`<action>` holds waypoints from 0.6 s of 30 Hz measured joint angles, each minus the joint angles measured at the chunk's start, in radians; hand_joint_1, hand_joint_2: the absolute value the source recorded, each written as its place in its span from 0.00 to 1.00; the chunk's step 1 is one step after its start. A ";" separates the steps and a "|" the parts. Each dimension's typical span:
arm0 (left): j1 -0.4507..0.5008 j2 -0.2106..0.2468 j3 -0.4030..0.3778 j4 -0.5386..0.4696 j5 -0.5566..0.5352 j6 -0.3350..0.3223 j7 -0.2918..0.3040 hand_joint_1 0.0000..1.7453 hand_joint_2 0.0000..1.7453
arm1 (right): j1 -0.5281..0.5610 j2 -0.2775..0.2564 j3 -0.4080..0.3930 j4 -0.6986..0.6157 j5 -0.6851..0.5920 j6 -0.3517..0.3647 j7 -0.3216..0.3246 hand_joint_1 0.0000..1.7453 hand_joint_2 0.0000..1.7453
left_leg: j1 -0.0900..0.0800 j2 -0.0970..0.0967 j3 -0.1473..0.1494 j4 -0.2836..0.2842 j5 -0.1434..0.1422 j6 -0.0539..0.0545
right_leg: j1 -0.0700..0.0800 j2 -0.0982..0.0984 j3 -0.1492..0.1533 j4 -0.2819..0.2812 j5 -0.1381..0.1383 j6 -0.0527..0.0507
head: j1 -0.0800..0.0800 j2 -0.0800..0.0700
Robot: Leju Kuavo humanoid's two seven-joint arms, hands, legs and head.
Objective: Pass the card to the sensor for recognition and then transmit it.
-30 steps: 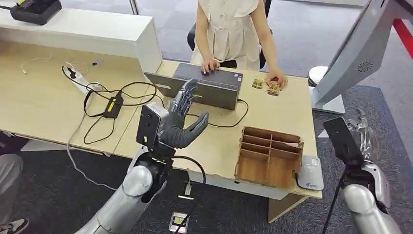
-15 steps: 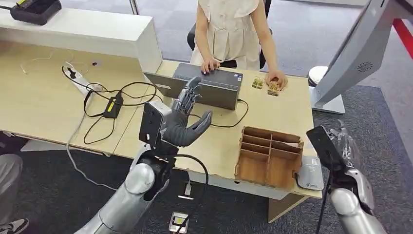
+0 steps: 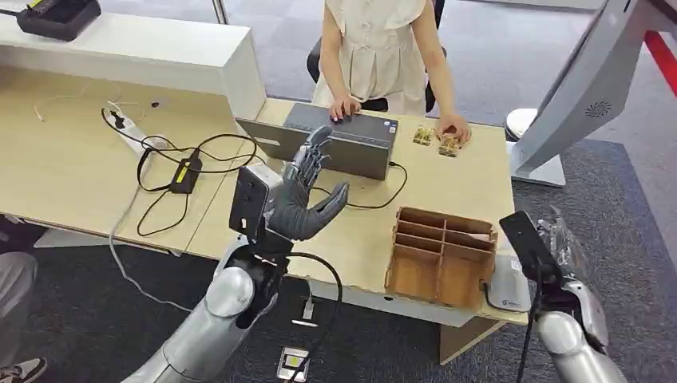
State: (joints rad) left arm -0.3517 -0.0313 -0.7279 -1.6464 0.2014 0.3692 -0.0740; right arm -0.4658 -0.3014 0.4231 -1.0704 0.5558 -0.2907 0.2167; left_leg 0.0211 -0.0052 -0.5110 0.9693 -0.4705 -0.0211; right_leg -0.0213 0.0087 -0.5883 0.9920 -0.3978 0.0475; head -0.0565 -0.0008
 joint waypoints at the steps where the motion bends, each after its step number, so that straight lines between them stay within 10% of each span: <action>1: 0.001 0.000 0.000 0.000 -0.002 0.003 0.001 0.00 1.00 | 0.000 -0.004 -0.001 0.001 -0.005 -0.004 0.000 1.00 1.00 | 0.000 0.000 0.000 0.000 0.000 0.000 | 0.000 0.000 0.000 0.000 0.000 0.000 | 0.000 0.000; 18: 0.021 0.003 0.005 -0.002 -0.013 -0.005 0.004 0.00 1.00 | 0.007 -0.051 -0.031 0.010 -0.017 -0.024 -0.005 1.00 1.00 | 0.000 0.000 0.000 0.000 0.000 0.000 | 0.000 0.000 0.000 0.000 0.000 0.000 | 0.000 0.000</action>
State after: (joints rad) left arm -0.3311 -0.0286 -0.7229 -1.6480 0.1881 0.3643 -0.0698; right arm -0.4585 -0.3525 0.3925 -1.0609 0.5390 -0.3143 0.2117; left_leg 0.0211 -0.0052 -0.5110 0.9693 -0.4705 -0.0211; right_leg -0.0214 0.0087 -0.5883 0.9920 -0.3978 0.0475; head -0.0561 -0.0008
